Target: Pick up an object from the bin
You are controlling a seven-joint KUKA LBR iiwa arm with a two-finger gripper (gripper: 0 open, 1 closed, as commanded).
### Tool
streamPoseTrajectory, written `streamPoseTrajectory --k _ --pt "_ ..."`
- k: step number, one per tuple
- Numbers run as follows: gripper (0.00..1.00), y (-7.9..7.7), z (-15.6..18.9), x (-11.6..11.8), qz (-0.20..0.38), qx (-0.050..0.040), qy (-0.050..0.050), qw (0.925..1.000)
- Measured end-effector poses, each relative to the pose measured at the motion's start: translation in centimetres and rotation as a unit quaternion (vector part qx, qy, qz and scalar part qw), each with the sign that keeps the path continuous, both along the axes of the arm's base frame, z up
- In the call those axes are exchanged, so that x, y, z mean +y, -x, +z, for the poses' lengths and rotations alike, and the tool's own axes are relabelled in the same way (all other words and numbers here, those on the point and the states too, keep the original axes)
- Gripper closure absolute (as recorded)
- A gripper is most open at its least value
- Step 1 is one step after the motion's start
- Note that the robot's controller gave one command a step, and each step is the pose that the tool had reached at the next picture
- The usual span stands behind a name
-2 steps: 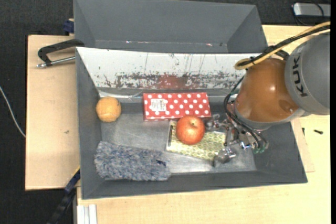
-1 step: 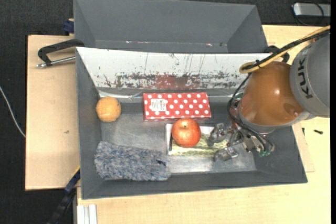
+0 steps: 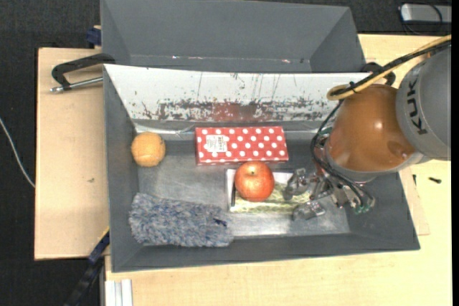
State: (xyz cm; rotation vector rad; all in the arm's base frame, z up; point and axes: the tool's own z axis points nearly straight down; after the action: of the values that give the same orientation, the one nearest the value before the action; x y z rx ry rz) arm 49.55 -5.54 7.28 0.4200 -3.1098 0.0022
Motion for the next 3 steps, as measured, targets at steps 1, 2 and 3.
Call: streamPoseTrajectory --k 1,2,3 --pt "1.00 0.0 0.1 0.0 0.000 -0.0005 0.000 1.0000" --pt "1.00 0.0 0.6 0.0 -0.001 -0.0017 0.000 1.0000" --pt "1.00 -0.2 1.4 0.0 -0.001 -0.0055 0.000 1.0000"
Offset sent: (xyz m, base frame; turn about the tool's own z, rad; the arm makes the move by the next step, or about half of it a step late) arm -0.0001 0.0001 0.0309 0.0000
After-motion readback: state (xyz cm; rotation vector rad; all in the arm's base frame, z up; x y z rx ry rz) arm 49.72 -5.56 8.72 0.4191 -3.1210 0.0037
